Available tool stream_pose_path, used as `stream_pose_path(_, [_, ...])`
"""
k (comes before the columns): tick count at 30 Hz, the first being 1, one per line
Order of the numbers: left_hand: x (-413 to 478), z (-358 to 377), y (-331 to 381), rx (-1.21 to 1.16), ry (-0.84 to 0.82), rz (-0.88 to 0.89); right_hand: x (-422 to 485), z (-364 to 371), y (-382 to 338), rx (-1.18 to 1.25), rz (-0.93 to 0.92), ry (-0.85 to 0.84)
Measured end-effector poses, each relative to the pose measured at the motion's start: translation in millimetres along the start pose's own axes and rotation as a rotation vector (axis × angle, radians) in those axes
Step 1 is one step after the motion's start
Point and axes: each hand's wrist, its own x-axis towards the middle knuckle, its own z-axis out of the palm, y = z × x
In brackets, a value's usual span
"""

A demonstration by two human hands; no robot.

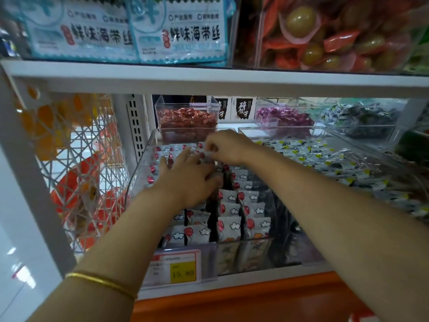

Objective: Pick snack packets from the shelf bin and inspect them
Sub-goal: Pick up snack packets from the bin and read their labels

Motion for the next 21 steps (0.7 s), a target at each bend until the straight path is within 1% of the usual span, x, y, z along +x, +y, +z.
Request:
stream_pose_path(2, [-6, 0, -2, -0.028, 0.021, -0.017, 0, 1, 1, -0.138, -0.003, -0.087])
stream_pose_path(4, [-11, -1, -3, -0.049, 0.021, -0.044, 0, 0, 1, -0.102, 0.019, -0.111])
stream_pose_path(5, [-13, -1, -4, -0.052, 0.017, -0.054, 1, -1, 0, -0.054, 0.027, -0.096])
stream_pose_path(8, [-16, -5, -3, -0.074, 0.0, -0.073, 9, -4, -1, 0.094, 0.072, 0.031])
stream_pose_path(10, [-18, -7, -3, -0.102, -0.01, -0.086, 17, -4, 1, 0.114, 0.095, 0.112])
stream_pose_path(13, [-20, -11, -5, -0.115, -0.008, -0.111, 28, 0, 1, 0.1, 0.118, 0.15])
stream_pose_path(18, [-19, -14, -9, -0.143, 0.005, -0.113, 35, 13, -3, -0.033, 0.105, 0.046])
stream_pose_path(21, [-20, -15, -8, -0.118, 0.021, -0.09, 33, 12, -2, -0.05, 0.114, 0.017])
